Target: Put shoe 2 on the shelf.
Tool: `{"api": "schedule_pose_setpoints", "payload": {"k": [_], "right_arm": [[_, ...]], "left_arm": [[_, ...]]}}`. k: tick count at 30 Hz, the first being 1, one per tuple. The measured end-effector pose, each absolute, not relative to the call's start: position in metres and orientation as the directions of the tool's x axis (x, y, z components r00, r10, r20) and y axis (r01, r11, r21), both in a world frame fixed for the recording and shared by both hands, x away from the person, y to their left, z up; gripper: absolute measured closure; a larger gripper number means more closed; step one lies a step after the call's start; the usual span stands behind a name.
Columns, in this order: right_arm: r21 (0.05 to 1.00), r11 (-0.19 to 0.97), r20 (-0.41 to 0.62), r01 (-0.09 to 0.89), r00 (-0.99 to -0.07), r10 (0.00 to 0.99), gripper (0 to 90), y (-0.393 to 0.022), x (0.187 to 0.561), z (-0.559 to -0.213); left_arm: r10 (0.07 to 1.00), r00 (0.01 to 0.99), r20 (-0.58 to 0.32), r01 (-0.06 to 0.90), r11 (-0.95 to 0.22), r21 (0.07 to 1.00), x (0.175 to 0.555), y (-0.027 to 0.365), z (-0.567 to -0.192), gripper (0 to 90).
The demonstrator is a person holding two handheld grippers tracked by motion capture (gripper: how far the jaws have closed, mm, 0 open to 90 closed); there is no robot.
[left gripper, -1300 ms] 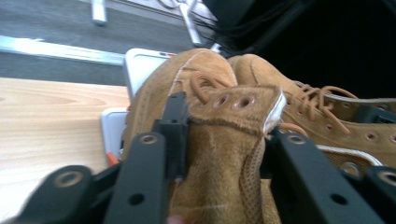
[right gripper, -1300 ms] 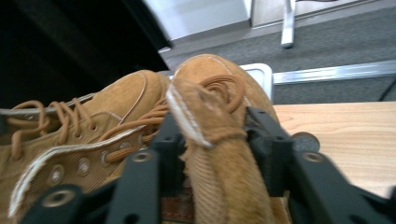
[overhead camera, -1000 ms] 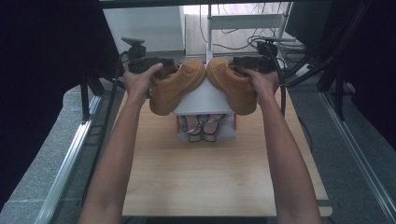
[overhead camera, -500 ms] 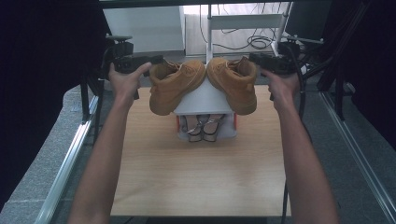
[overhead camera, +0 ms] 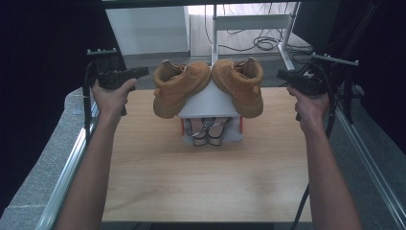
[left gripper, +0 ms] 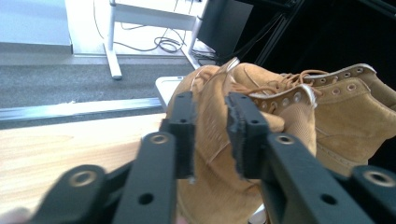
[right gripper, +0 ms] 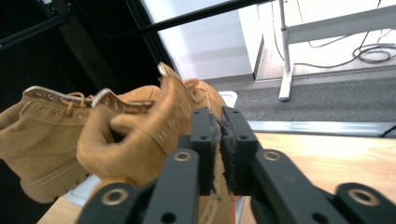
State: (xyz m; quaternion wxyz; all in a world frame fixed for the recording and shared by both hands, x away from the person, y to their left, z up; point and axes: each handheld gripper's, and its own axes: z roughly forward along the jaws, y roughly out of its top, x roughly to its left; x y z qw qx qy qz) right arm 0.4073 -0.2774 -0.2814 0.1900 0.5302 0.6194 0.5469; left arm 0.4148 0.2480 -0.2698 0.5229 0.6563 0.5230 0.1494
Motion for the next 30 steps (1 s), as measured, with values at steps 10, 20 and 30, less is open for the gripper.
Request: {"api": "schedule_pose_setpoints", "payload": {"k": [10,20,30], "right_arm": [[0.857,-0.198,0.391,0.476,-0.35,0.851,89.2,-0.291,0.404,-0.318],[0.844,-0.163,0.374,0.511,-0.342,0.862,89.3,-0.282,0.412,-0.347],[0.842,-0.07,0.302,0.534,-0.362,0.882,89.3,-0.261,0.423,-0.358]], "left_arm": [[0.843,0.36,-0.4,0.582,0.132,0.802,0.409,0.276,-0.311,89.0],[0.836,0.351,-0.421,0.638,0.116,0.761,0.417,0.271,-0.345,89.1],[0.833,0.375,-0.407,0.653,0.075,0.754,0.423,0.249,-0.352,88.8]]}}
